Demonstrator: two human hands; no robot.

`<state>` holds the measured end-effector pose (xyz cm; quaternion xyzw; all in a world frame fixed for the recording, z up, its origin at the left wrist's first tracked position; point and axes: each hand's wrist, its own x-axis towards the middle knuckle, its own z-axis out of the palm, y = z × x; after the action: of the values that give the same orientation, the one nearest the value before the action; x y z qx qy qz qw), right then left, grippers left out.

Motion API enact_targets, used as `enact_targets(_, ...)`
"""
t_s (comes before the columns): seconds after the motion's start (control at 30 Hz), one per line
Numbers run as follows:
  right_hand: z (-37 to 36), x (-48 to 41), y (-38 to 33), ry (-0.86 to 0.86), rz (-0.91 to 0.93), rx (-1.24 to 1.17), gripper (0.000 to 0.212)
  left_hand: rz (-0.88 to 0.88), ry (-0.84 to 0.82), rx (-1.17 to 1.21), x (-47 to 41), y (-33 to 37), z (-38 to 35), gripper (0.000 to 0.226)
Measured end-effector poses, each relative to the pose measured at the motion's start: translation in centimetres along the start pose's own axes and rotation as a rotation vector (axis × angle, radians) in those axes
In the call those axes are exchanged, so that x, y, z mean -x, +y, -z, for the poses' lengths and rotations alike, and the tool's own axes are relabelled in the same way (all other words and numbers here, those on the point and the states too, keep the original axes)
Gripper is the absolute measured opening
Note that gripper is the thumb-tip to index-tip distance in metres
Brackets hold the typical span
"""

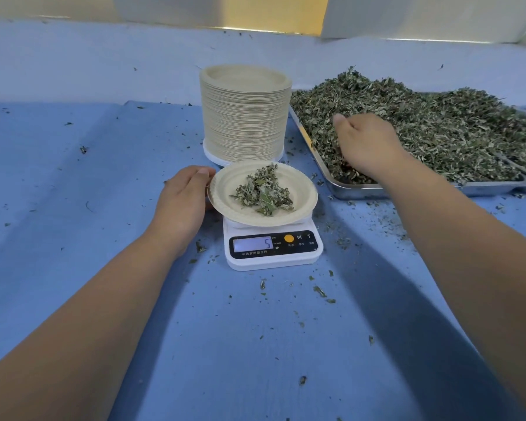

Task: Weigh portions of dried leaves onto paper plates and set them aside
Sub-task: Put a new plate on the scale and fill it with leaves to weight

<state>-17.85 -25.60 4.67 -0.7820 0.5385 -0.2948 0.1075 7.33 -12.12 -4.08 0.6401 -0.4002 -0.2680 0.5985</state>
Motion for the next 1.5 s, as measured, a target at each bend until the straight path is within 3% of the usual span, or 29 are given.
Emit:
enact_targets(0.27, -1.3, 2.2, -7.6, -0.104, 0.155, -0.306, 0.050, 0.006, -0.020, 0.005, 0.3, 0.3, 0.0, 0.033)
enact_targets(0.73, -4.2, 3.1, -9.3, -0.311, 0.319, -0.165, 0.021, 0.000, -0.037, -0.009, 0.4, 0.6, 0.2, 0.034)
enact_targets(0.97, -4.5, 3.4, -8.5, -0.379, 0.401, 0.003, 0.022, -0.005, -0.035, -0.009, 0.4, 0.6, 0.1, 0.037)
enact_targets(1.23, -4.2, 3.8, -8.2, -0.381, 0.419, 0.031, 0.025, -0.007, -0.034, -0.021, 0.4, 0.6, 0.1, 0.038)
enact_targets(1.43, -3.5, 4.2, -7.7, -0.324, 0.452, 0.053, 0.039, 0.001, -0.036, 0.001, 0.3, 0.5, 0.1, 0.032)
enact_targets(1.5, -3.3, 4.5, -7.0, -0.270, 0.426, -0.023, 0.035, 0.004, -0.031, 0.000, 0.3, 0.5, 0.1, 0.029)
